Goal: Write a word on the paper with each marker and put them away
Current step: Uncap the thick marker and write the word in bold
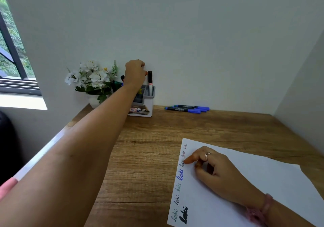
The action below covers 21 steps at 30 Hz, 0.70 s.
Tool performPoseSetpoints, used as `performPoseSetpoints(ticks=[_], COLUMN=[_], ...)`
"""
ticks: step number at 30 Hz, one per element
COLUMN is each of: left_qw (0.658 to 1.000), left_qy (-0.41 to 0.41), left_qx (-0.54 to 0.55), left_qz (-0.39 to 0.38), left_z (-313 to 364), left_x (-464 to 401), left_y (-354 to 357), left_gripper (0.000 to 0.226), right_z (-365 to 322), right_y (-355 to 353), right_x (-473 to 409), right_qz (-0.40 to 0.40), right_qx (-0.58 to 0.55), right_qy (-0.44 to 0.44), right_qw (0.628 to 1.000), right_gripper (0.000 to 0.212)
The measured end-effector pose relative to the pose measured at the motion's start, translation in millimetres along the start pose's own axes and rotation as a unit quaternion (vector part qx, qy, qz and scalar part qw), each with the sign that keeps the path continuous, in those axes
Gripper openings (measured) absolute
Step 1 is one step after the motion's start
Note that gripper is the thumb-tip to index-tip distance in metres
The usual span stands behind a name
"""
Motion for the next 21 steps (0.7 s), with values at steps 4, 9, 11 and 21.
performPoseSetpoints(ticks=[4, 9, 11, 21], left_qw=[0.998, 0.977, 0.969, 0.988], left_qy=[0.035, 0.212, 0.234, -0.001], left_qx=[0.032, 0.005, 0.019, -0.070], left_qz=[0.029, -0.014, -0.075, -0.136], left_z=[11.6, 44.1, 50.7, 13.3], left_x=[11.6, 52.6, 73.2, 120.8], left_y=[-1.0, 20.1, 40.8, 105.6], left_gripper=[0.034, 0.028, 0.026, 0.040], right_z=[1.5, 0.2, 0.1, -0.9], right_y=[0.6, 0.9, 0.3, 0.3], right_x=[0.3, 0.3, 0.7, -0.8], right_qz=[-0.002, 0.001, -0.002, -0.003], right_qx=[0.005, 0.004, 0.003, 0.016], right_qy=[0.002, 0.001, 0.004, -0.001], right_qw=[1.000, 1.000, 1.000, 1.000], right_gripper=[0.032, 0.032, 0.033, 0.034])
Point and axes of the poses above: each hand's wrist, its own x-axis away from the middle knuckle, its own y-axis out of the palm, z = x × y, the point moved 2 cm from there along -x, towards the middle knuckle, and after that the axes turned 8 degrees about x, right-handed, at the moved point
